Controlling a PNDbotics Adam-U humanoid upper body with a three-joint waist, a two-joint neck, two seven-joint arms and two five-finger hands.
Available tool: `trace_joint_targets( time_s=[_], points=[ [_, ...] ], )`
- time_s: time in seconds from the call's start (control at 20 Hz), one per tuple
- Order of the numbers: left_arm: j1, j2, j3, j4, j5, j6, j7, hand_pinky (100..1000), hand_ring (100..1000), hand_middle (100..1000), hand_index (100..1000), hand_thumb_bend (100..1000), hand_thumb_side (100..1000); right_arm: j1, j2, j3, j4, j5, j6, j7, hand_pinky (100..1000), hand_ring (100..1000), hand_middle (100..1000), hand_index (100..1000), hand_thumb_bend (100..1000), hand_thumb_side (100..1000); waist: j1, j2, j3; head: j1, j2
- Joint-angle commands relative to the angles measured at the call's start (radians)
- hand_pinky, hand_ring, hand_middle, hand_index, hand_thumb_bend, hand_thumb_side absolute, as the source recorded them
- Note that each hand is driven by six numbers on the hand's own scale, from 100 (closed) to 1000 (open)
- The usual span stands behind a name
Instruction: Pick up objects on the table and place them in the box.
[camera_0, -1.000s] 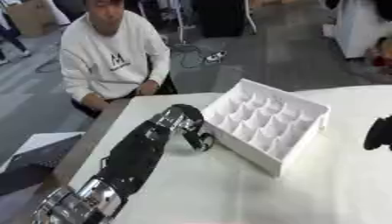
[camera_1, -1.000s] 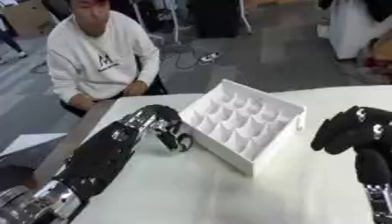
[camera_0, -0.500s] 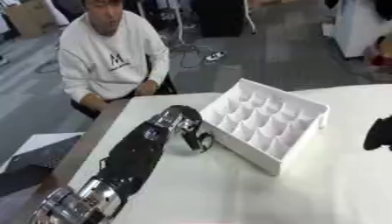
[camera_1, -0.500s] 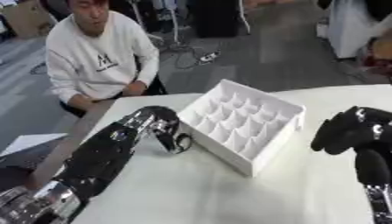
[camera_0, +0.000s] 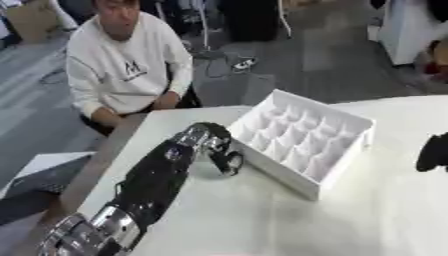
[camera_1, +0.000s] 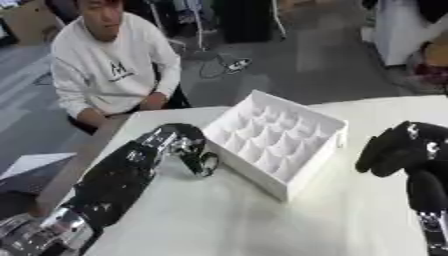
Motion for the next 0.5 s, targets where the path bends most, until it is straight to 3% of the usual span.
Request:
trace_joint_targets(
  time_s=[0.05, 0.15, 0.5],
  points=[
    [-0.015, 0.018, 0.009, -0.007, 0.020, 0.004, -0.009, 100, 196, 368, 471, 364, 656, -0.008, 0.002, 0.001, -0.021, -0.001, -0.016, 0.020, 386, 467, 495, 574, 100, 641, -0.004, -0.013, 0.000, 0.006, -0.012],
    [-0.014, 0.018, 0.009, -0.007, 0.026, 0.006, -0.008, 100, 189, 361, 434, 325, 671, -0.008, 0.002, 0.001, -0.021, -0.001, -0.017, 0.021, 386, 467, 496, 574, 100, 642, -0.004, -0.013, 0.000, 0.005, -0.013],
    [-0.009, 0.017, 0.009, -0.002, 0.033, 0.006, -0.004, 100, 181, 353, 429, 343, 643, -0.010, 0.001, -0.001, -0.021, -0.002, -0.017, 0.025, 385, 467, 496, 575, 100, 644, -0.006, -0.006, -0.003, 0.008, -0.015]
  ],
)
